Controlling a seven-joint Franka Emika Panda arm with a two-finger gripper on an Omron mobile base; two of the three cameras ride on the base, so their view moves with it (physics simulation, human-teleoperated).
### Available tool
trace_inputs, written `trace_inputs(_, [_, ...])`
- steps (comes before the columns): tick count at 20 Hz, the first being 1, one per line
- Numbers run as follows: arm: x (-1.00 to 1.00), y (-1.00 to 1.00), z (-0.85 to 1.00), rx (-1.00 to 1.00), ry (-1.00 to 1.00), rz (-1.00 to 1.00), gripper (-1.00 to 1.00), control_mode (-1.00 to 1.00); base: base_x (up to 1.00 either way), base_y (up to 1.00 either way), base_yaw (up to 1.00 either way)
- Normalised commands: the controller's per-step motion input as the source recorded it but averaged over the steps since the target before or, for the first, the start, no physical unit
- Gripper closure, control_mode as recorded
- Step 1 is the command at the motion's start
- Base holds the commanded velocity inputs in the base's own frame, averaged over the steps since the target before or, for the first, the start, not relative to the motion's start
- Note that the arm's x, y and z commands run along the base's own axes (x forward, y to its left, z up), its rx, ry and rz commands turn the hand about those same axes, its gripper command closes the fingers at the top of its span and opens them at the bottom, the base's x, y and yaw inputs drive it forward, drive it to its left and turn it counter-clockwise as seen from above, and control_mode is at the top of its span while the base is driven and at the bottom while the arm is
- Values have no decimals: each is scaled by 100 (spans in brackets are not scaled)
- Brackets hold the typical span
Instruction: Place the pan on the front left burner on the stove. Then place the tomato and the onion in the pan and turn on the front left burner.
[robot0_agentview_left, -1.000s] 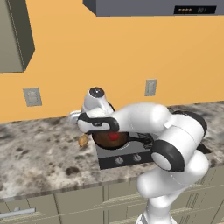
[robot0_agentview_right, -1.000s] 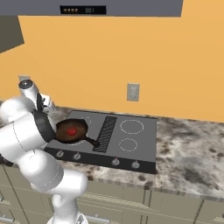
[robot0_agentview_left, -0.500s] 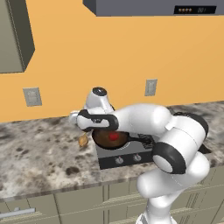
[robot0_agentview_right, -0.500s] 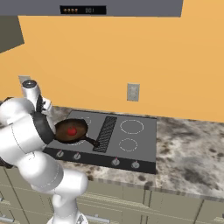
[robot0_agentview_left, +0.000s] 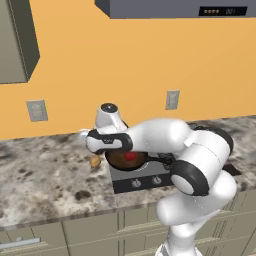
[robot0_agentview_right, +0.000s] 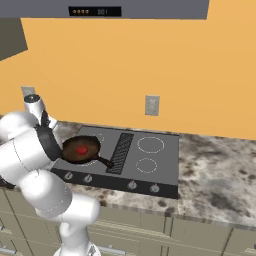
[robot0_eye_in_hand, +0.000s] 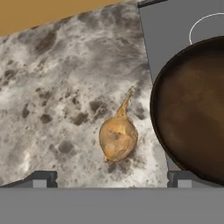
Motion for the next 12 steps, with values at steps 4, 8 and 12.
trace_inputs(4, [0,20,-26,0,13,-11,-100,-100,0,0,0])
trace_inputs(8, [4,4,-31,0,7,-7,-100,-100,0,0,0])
trace_inputs(12, [21,10,-49,0,0,-6,-100,-100,0,0,0])
